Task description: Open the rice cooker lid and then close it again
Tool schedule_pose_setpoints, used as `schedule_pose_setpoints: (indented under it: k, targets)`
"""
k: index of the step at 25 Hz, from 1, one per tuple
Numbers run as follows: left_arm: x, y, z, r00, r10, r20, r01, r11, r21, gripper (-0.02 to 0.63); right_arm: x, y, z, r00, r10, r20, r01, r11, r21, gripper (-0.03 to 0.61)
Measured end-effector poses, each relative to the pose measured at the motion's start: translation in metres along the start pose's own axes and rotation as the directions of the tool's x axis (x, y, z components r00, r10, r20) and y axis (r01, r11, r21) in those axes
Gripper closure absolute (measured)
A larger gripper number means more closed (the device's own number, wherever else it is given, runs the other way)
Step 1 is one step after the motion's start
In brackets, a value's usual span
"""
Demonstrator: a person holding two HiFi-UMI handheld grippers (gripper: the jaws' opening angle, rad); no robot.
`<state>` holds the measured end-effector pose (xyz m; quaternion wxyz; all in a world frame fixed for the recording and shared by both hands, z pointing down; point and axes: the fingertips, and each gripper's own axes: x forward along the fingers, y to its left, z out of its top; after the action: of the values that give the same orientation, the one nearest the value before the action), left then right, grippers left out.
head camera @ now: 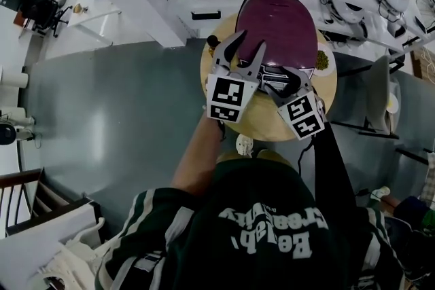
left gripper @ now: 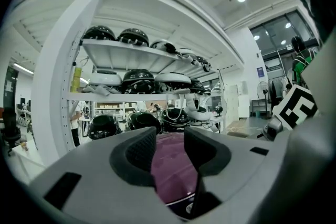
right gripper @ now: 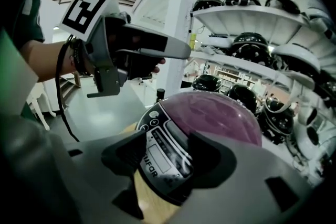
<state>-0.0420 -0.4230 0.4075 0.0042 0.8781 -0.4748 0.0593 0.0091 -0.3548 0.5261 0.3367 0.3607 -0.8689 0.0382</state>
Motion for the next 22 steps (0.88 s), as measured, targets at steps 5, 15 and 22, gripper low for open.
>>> schedule_pose_setpoints:
  k: [5, 15, 22]
  targets:
    - [-0.0056, 0.0023, 0.001, 1.0, -0.009, 0.0, 0.009, 1.0, 0.007, 0.448, -0.0007, 0.0028, 0.001, 0.999, -0.035, 0.012, 0.035, 0.999, 0.01, 0.304]
    - [-0.0076, 0.0075, 0.0011, 1.0, -0.019, 0.002, 0.019, 1.0, 0.012, 0.448, 0.0005, 0.0027, 0.0013, 0.997, -0.075, 0.021, 0.075, 0.997, 0.004, 0.301]
    - [-0.0066, 0.0084, 0.0032, 1.0, -0.024, 0.007, 0.023, 1.0, 0.015, 0.448, 0.0, 0.0018, -0.0003, 0.996, -0.081, 0.023, 0.081, 0.997, 0.007, 0.301]
